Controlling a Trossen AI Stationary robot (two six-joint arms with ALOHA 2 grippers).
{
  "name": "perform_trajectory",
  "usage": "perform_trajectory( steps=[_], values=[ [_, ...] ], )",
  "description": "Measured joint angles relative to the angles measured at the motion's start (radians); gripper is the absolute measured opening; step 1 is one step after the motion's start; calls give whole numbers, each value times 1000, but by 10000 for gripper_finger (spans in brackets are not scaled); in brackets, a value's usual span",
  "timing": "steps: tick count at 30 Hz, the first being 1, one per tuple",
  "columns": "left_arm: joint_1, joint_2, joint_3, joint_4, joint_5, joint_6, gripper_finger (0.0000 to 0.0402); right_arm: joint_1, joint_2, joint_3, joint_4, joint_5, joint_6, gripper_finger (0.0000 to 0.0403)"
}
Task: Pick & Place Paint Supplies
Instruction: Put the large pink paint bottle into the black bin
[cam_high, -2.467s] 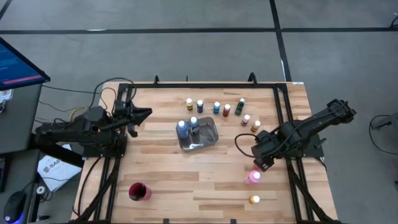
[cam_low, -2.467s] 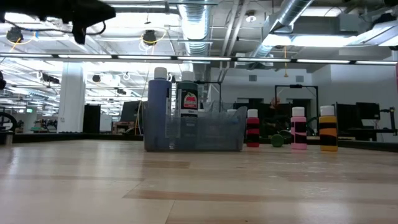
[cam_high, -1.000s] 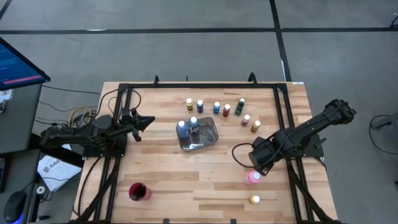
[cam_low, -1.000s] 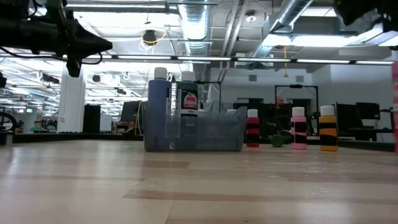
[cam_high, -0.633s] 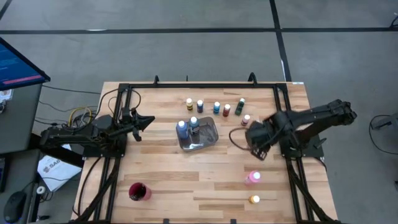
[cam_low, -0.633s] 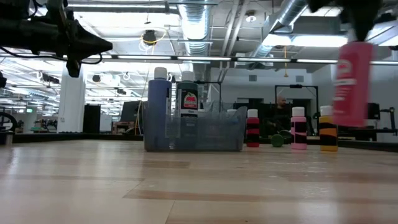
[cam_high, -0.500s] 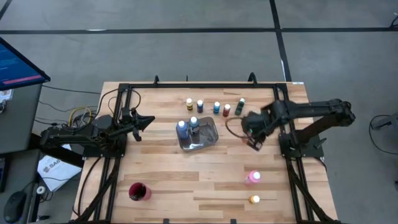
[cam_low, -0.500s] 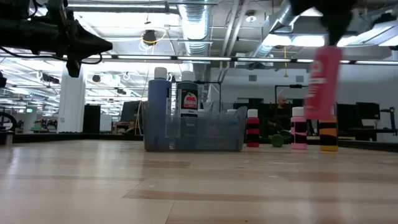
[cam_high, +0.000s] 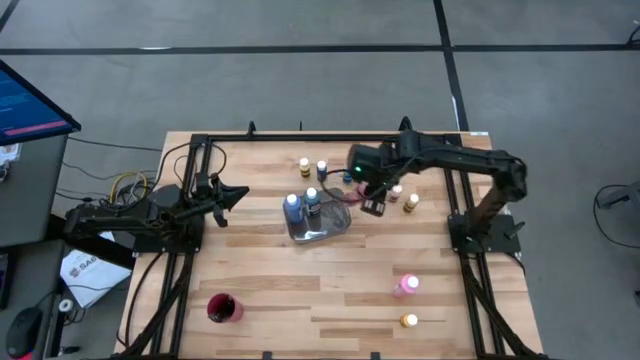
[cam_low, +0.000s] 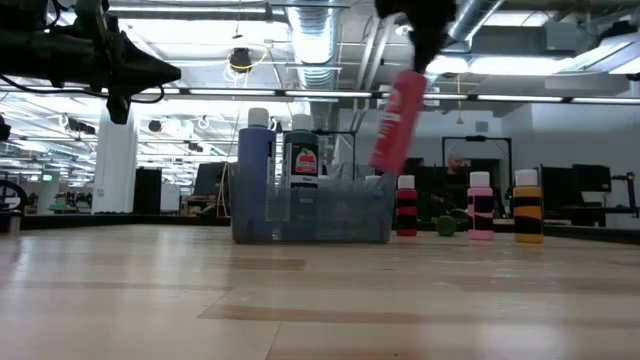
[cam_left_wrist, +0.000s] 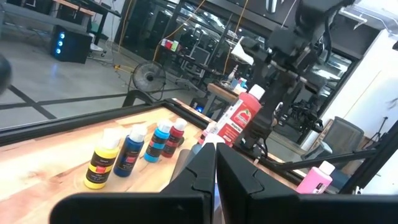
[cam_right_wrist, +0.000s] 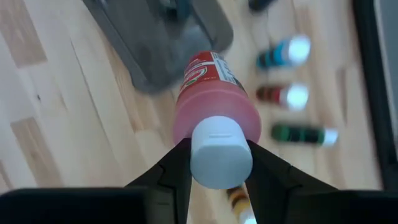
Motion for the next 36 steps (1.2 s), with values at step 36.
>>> perform_trajectory(
  steps=[36],
  values=[
    [0,0,0,14,3,3,3,-48,307,180,86,-105,-253,120]
  ],
)
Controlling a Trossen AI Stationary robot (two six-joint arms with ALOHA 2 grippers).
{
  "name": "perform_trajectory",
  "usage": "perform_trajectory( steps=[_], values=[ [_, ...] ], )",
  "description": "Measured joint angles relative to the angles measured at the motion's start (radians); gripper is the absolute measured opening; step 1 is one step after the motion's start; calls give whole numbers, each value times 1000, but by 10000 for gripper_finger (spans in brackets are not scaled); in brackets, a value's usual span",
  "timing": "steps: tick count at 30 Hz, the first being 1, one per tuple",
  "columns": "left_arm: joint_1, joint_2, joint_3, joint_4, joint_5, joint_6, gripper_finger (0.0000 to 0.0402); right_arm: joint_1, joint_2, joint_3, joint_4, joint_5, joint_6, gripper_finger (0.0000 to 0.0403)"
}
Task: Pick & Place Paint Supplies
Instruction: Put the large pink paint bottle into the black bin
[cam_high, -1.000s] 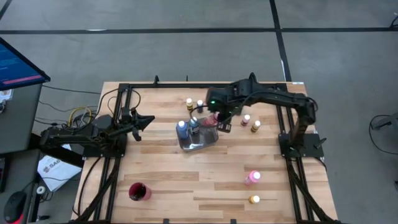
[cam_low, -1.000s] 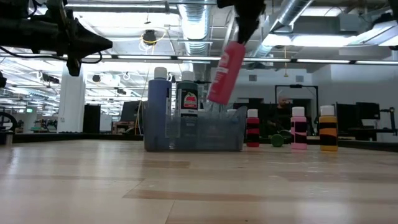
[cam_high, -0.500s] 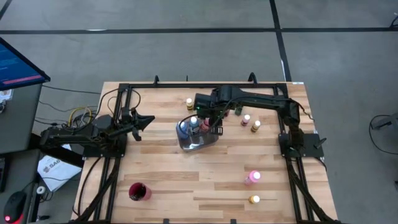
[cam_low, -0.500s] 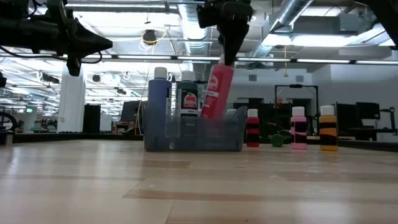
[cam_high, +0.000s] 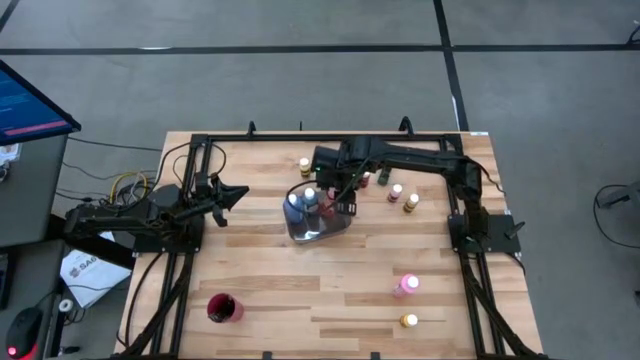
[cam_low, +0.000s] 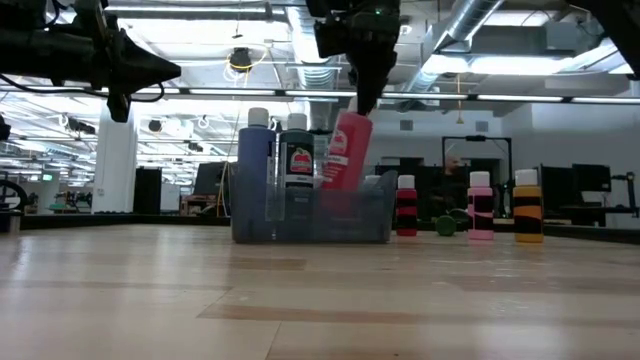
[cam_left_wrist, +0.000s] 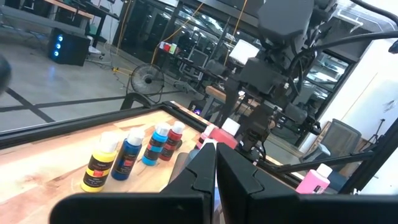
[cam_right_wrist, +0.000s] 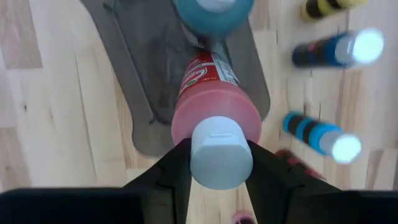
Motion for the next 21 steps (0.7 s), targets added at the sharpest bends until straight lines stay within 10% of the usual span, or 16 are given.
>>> perform_trajectory(
  steps=[21],
  values=[
    [0,2,1,1,-2,0,3,-1,70,1,57,0,1,121]
  ],
)
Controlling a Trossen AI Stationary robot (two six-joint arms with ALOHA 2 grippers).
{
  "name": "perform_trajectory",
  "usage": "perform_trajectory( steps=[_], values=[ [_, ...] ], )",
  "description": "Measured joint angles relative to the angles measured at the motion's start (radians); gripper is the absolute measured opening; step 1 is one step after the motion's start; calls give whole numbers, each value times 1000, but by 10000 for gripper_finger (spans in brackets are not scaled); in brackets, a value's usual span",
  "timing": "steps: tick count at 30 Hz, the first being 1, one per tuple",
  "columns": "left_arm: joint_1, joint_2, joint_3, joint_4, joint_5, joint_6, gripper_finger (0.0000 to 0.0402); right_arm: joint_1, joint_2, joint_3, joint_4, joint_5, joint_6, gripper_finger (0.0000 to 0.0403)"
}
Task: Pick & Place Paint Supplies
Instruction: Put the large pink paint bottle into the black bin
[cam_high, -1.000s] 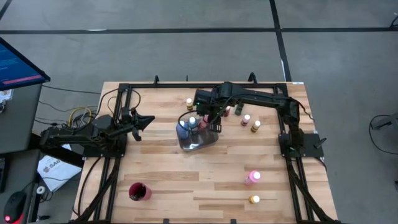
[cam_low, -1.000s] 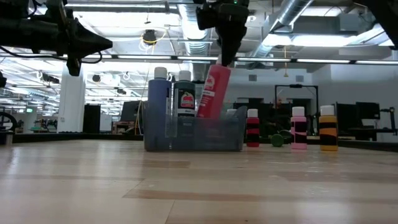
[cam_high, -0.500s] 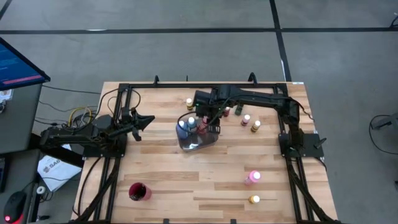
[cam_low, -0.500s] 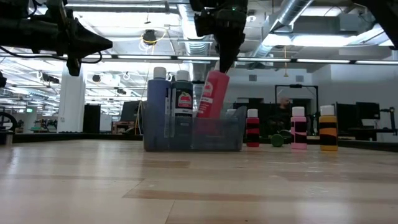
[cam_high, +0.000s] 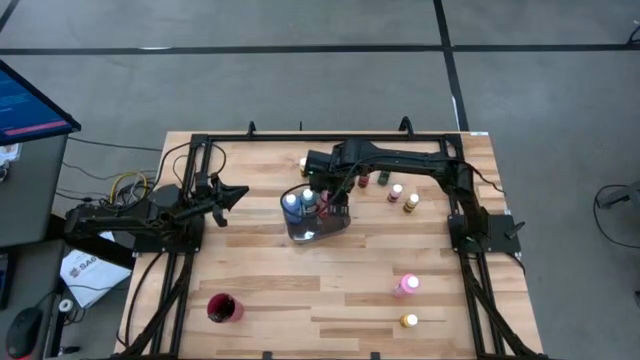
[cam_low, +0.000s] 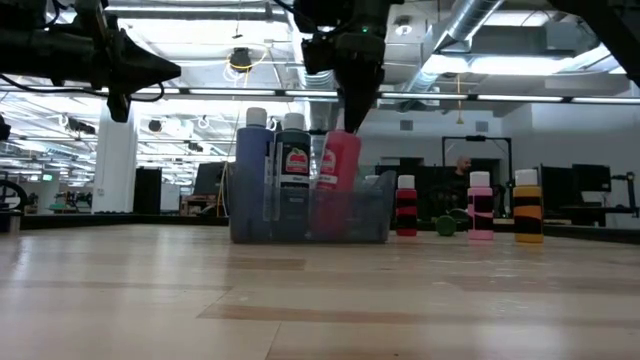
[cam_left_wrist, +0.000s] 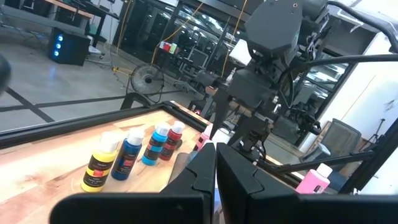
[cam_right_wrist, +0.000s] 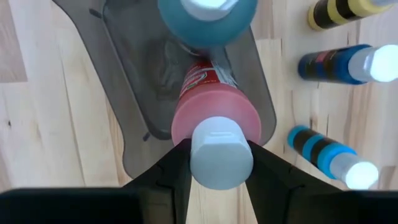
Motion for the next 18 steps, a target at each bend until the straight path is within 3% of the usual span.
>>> perform_trajectory(
  steps=[18],
  values=[
    [0,4,0,0,0,0,3,-2,5,-4,121,2,-7,159]
  ],
)
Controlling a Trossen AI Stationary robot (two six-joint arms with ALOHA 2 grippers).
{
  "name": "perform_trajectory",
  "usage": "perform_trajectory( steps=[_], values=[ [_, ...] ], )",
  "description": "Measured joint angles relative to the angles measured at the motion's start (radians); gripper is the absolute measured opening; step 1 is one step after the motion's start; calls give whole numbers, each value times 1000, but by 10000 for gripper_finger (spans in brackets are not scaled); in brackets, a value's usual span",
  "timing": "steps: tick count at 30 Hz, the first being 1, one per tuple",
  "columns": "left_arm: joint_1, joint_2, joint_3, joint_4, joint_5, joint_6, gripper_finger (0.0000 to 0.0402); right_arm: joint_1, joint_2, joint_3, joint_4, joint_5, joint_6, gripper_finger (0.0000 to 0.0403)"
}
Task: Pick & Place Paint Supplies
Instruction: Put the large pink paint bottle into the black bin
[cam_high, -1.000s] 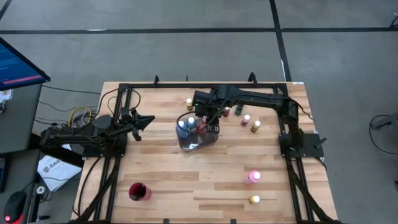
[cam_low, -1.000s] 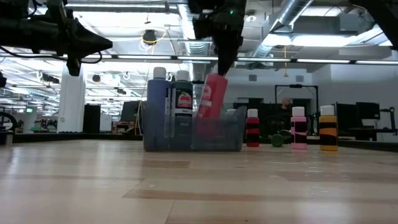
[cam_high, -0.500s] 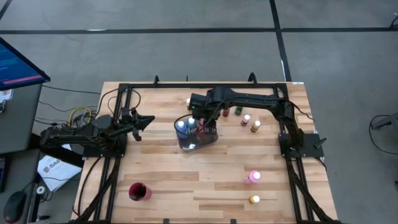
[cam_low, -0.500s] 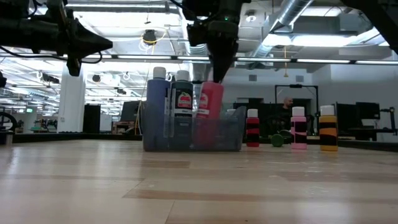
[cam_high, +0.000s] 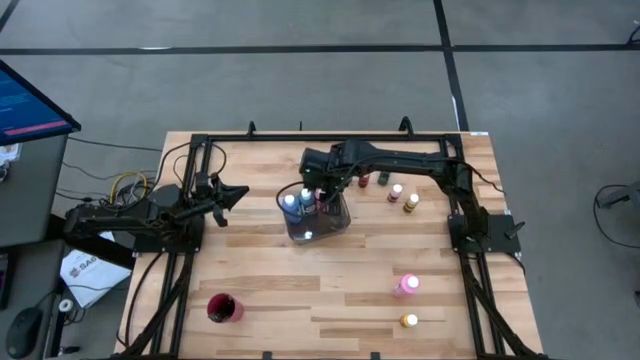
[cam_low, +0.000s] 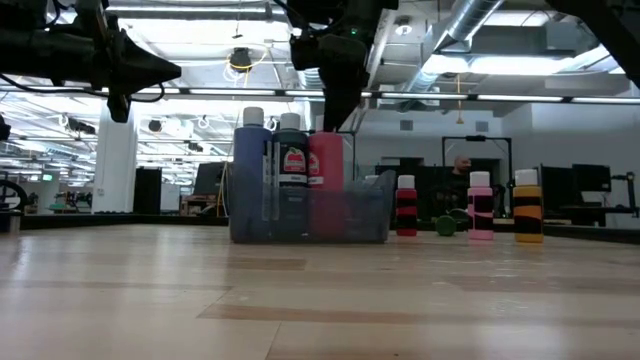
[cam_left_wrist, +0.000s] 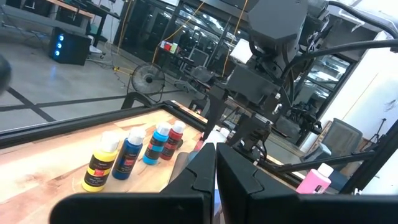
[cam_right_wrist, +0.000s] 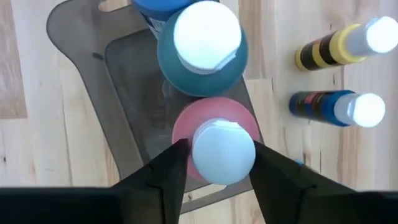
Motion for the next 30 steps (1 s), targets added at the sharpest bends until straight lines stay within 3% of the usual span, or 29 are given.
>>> perform_trajectory(
  steps=[14,30],
  values=[
    [0,0,0,0,3,0,3,-12,1,0,43,47,-17,217],
    [0,0,0,0,-2,0,3,-11,3,-1,107,80,-47,224]
  ],
)
